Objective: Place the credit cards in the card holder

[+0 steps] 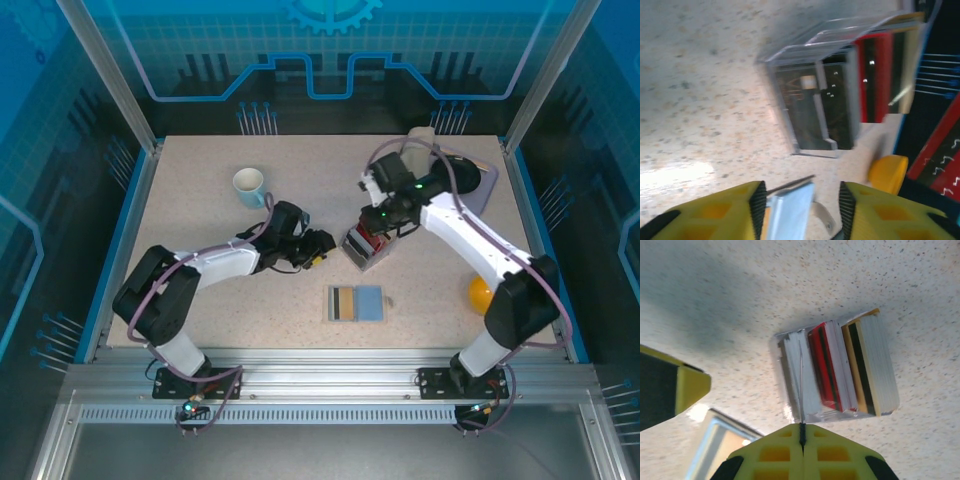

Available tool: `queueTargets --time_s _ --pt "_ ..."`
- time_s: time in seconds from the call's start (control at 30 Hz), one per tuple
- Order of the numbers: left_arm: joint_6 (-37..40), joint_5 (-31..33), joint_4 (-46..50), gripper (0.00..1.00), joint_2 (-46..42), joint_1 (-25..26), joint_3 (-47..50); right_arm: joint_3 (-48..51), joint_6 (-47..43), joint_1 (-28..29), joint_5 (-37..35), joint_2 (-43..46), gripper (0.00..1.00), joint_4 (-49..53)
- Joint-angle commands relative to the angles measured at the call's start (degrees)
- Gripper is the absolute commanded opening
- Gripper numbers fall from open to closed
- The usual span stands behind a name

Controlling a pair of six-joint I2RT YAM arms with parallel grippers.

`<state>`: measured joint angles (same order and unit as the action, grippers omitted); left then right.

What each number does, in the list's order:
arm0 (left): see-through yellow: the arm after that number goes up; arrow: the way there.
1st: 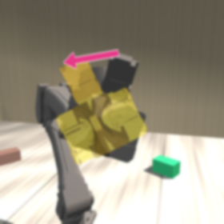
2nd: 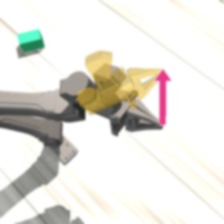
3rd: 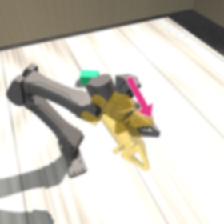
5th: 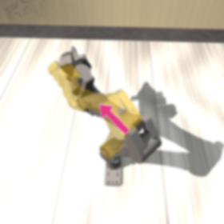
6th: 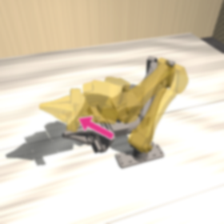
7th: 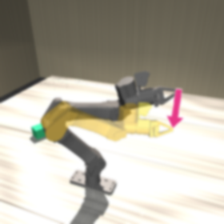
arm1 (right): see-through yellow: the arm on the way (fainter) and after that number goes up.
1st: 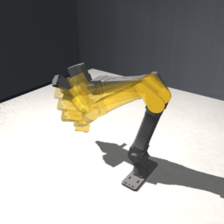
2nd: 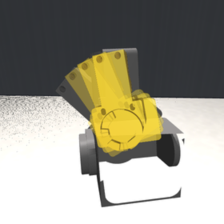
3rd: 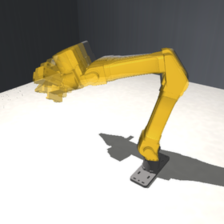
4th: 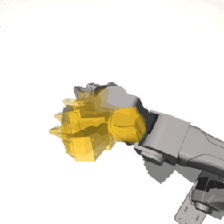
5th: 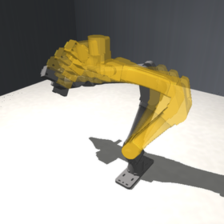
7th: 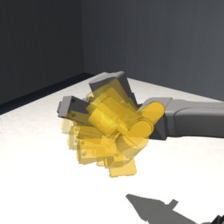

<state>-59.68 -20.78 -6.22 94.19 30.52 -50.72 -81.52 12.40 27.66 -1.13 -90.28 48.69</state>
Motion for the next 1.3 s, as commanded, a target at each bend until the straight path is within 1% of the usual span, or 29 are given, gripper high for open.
queueTargets --time_s 0.0,0.1,0.2,0.33,0.43,0.53,0.6,0.8,0.9,0.93,0.97,1.0,1.1,1.27 --pt "-2.69 -5.40 -9.77 0.52 -3.46 -1.29 1.49 4.51 7.20 -4.16 18.57 5.79 0.00 -4.82" --pt "-4.69 -9.02 -16.23 0.61 -4.44 -1.95 1.17 8.32 12.34 -7.32 27.53 10.08 0.00 -9.21" --pt "-6.33 -12.69 -21.09 0.65 -3.98 -1.87 -0.63 11.69 16.40 -9.11 32.67 12.88 0.00 -12.75" --pt "-7.64 -15.44 -24.75 0.66 -3.40 -1.88 -1.92 15.47 21.13 -11.12 38.09 14.77 0.00 -17.91" --pt "-8.33 -17.37 -27.62 0.63 -3.31 -1.79 -2.10 17.37 23.65 -12.20 40.66 15.15 0.00 -20.58" --pt "-8.52 -18.03 -27.89 0.57 -3.31 -1.66 -2.27 19.23 26.13 -12.98 43.24 15.58 0.00 -23.71" --pt "-8.64 -18.31 -28.04 0.56 -3.09 -1.50 -2.28 20.37 27.62 -13.40 44.31 15.81 0.00 -25.46" --pt "-8.27 -17.98 -26.91 0.56 -3.04 -1.22 -2.32 22.18 30.00 -14.23 45.44 16.23 0.00 -28.08" --pt "-7.49 -17.63 -25.34 0.61 -3.07 -1.23 -2.41 22.43 30.22 -14.64 44.89 16.51 0.00 -27.99" --pt "-7.53 -17.64 -25.34 0.60 -3.13 -1.19 -2.52 22.53 30.44 -14.78 44.96 16.49 0.00 -28.16" --pt "-7.47 -17.82 -25.42 0.59 -3.03 -1.12 -2.54 22.62 30.72 -14.77 45.10 16.42 0.00 -28.32" --pt "-7.47 -18.13 -25.48 0.55 -2.96 -0.95 -2.76 22.65 31.06 -14.84 45.24 16.31 0.00 -28.70" --pt "-7.41 -18.67 -26.00 0.37 -2.85 -0.67 -3.07 22.84 31.86 -14.88 45.27 15.92 0.00 -29.44" --pt "-7.38 -18.69 -26.62 0.14 -3.37 -0.60 -2.48 23.35 31.73 -15.14 44.00 15.19 0.00 -28.50"
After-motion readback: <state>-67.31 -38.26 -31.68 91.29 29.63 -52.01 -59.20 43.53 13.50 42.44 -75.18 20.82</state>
